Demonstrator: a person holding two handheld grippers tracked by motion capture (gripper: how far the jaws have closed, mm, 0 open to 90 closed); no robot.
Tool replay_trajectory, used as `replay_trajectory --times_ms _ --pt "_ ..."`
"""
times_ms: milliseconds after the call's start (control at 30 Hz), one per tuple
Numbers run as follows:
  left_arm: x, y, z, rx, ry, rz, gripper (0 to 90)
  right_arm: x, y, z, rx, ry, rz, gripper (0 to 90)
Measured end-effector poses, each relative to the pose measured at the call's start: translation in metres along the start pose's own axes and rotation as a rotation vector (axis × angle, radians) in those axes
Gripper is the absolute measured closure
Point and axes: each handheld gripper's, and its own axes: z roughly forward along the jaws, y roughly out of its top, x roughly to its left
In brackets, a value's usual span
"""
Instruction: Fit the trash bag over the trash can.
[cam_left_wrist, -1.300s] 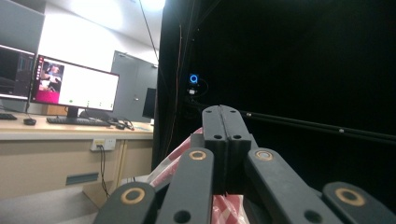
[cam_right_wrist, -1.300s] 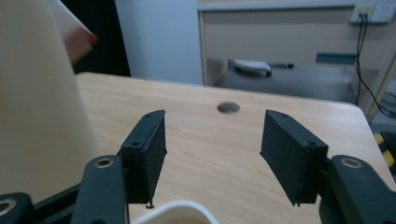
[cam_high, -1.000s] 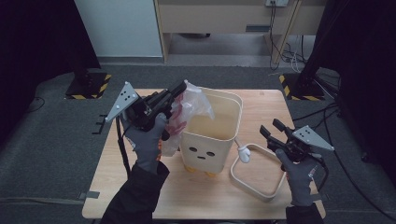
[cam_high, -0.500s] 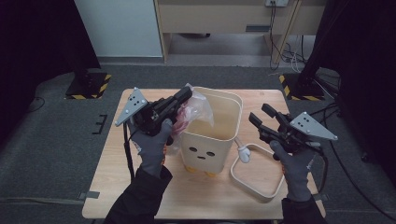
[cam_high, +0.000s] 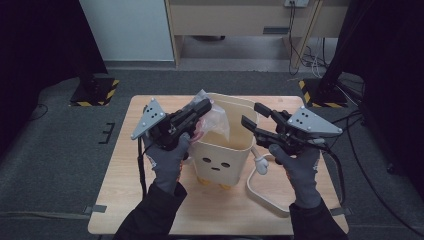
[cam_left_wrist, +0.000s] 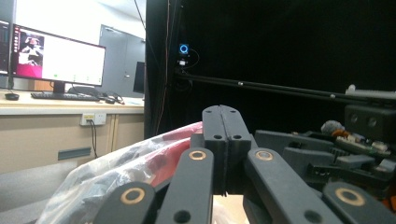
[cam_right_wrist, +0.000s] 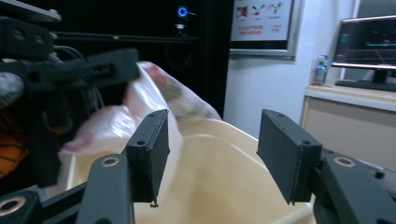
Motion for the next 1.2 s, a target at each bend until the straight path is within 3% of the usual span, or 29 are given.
replay_trajectory --times_ms 133,533,633,700,867,933,1000,1200 --pt "-0.005 -0.001 0.003 0.016 -0.013 0.005 90.0 0.01 0.007 0.012 0.008 0.052 -0.01 43.6" --pt "-0.022 -0.005 0.01 0.031 -0.06 0.013 90.0 0.023 0.007 0.028 0.08 0.107 -0.06 50.5" --pt "-0.025 -0.006 0.011 0.037 -0.069 0.017 90.0 0.024 0.006 0.029 0.088 0.114 -0.067 56.3" --pt "-0.026 -0.007 0.013 0.04 -0.073 0.016 90.0 0.025 0.004 0.03 0.103 0.118 -0.082 68.8" --pt "-0.025 -0.008 0.014 0.054 -0.081 0.008 90.0 0.024 0.002 0.029 0.112 0.133 -0.073 88.8" --pt "-0.024 -0.009 0.013 0.048 -0.083 -0.007 87.9 0.022 0.001 0.028 0.109 0.131 -0.067 90.0" --pt "-0.023 -0.008 0.012 0.045 -0.078 -0.015 80.0 0.021 0.001 0.027 0.106 0.122 -0.067 90.0" --pt "-0.011 0.0 -0.007 0.003 0.011 -0.023 61.8 0.009 -0.004 0.017 0.121 0.063 -0.052 90.0"
